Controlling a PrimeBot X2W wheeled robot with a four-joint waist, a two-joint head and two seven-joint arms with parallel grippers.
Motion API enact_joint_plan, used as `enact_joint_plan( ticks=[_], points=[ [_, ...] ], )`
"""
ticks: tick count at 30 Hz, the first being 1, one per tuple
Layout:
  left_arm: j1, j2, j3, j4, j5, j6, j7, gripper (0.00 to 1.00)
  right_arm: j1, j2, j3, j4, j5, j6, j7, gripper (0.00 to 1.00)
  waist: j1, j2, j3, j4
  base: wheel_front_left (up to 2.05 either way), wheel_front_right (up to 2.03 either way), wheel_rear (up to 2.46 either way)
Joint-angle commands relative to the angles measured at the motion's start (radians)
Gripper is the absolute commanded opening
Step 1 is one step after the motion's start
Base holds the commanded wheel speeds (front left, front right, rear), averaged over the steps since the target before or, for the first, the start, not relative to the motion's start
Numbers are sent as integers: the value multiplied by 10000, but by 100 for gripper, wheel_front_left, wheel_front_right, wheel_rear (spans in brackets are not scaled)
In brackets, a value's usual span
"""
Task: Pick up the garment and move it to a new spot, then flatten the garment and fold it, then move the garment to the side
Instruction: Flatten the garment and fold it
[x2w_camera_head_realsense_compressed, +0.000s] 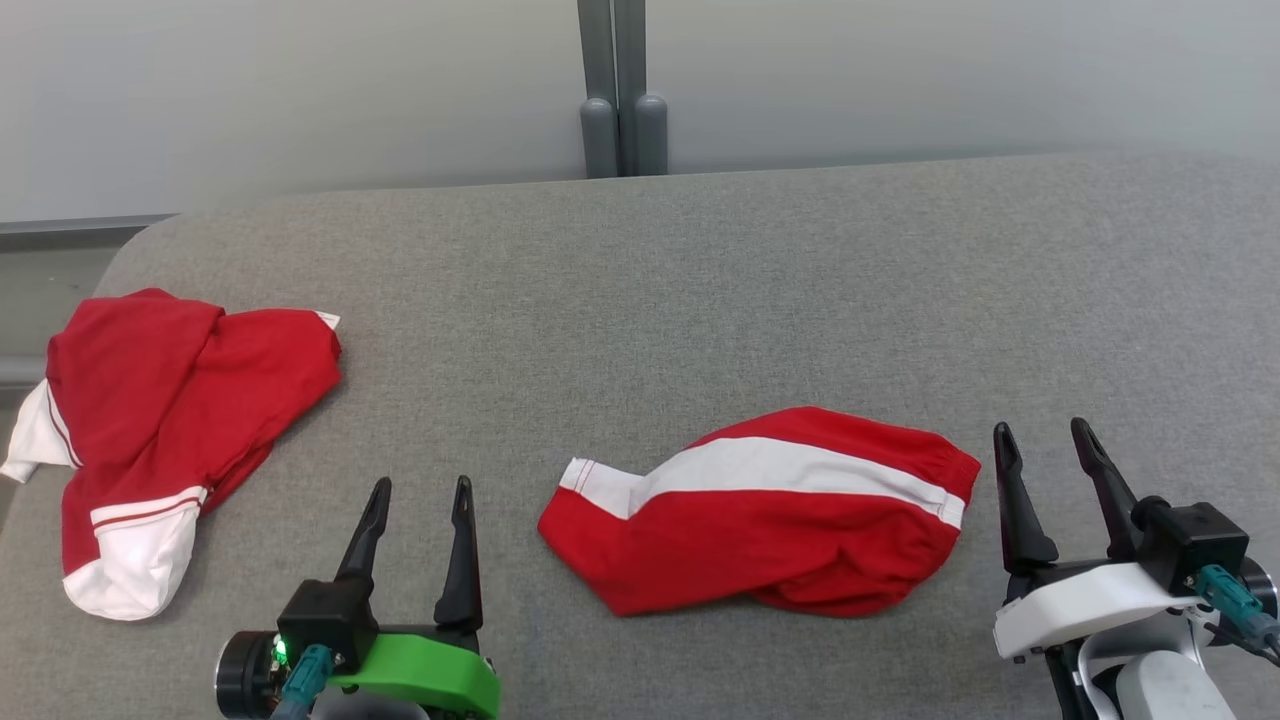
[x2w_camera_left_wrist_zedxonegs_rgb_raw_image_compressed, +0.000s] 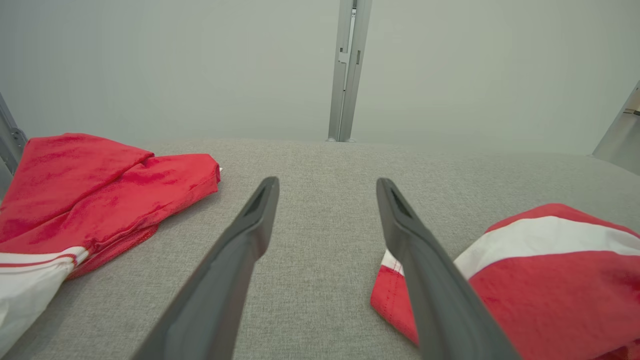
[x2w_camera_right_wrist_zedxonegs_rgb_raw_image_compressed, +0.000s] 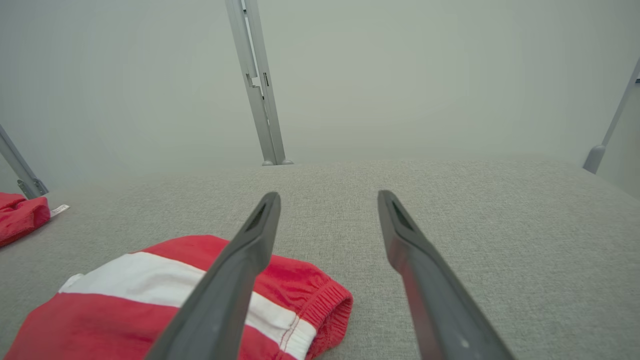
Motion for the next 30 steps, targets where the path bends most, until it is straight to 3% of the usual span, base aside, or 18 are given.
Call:
enact_joint_plan(
  ticks=[1,21,30],
  points=[
    [189,27,41,42,-6,-30,-5,100,28,69,-36,57,-70,-3,-81,100,0,0,-26,25,0,0,0],
    [315,27,-34,83,-27,-12,-5,100,55,235,-49,450,-228,-3,-109,100,0,0,-113,-32,0,0,0],
    [118,27,-56,96,-55,34,-7,100,12,200,-323,1334,432,-3,1265,100,0,0,133,27,0,0,0]
  ],
)
